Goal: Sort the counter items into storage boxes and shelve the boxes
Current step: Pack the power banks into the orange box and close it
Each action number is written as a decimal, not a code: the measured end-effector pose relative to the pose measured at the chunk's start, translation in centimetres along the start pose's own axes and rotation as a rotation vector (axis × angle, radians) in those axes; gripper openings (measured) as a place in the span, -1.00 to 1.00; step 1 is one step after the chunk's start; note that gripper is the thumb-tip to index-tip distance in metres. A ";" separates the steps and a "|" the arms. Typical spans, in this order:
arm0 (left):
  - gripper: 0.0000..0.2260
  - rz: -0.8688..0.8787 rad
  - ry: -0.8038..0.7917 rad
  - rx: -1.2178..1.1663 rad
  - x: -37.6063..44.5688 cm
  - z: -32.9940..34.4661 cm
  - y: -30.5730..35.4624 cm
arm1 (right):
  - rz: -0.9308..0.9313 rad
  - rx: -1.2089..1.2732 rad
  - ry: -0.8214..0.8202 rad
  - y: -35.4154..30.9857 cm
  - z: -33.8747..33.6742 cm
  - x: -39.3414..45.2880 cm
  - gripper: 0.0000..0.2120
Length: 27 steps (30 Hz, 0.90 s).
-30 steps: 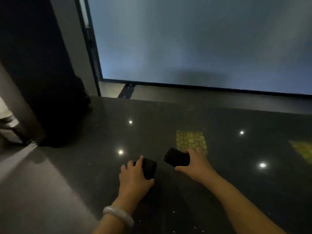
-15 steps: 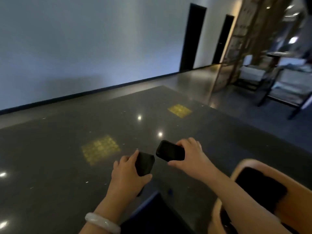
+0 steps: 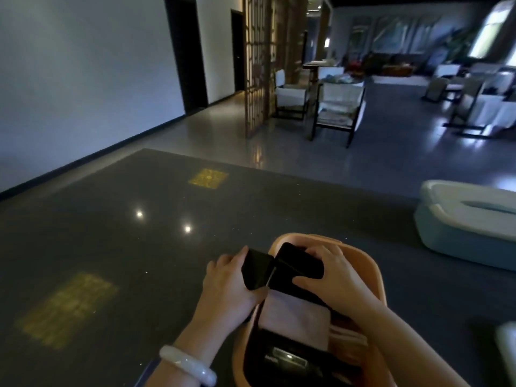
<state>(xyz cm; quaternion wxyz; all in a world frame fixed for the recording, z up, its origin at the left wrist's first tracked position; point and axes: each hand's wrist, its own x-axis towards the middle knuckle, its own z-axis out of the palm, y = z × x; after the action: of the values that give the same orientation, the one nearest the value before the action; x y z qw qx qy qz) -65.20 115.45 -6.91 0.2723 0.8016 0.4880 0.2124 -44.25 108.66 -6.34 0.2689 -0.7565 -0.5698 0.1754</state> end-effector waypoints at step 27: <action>-0.17 0.249 -0.104 0.215 5.1 1.1 0.8 | 0.388 -0.261 0.222 3.5 -3.9 -1.9 -0.75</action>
<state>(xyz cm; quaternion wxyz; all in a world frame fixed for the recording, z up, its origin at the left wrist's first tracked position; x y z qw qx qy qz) -61.80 119.49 -6.83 0.1814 0.8903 0.3899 0.1495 -39.89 105.37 -5.48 0.1913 -0.8946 -0.3986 0.0645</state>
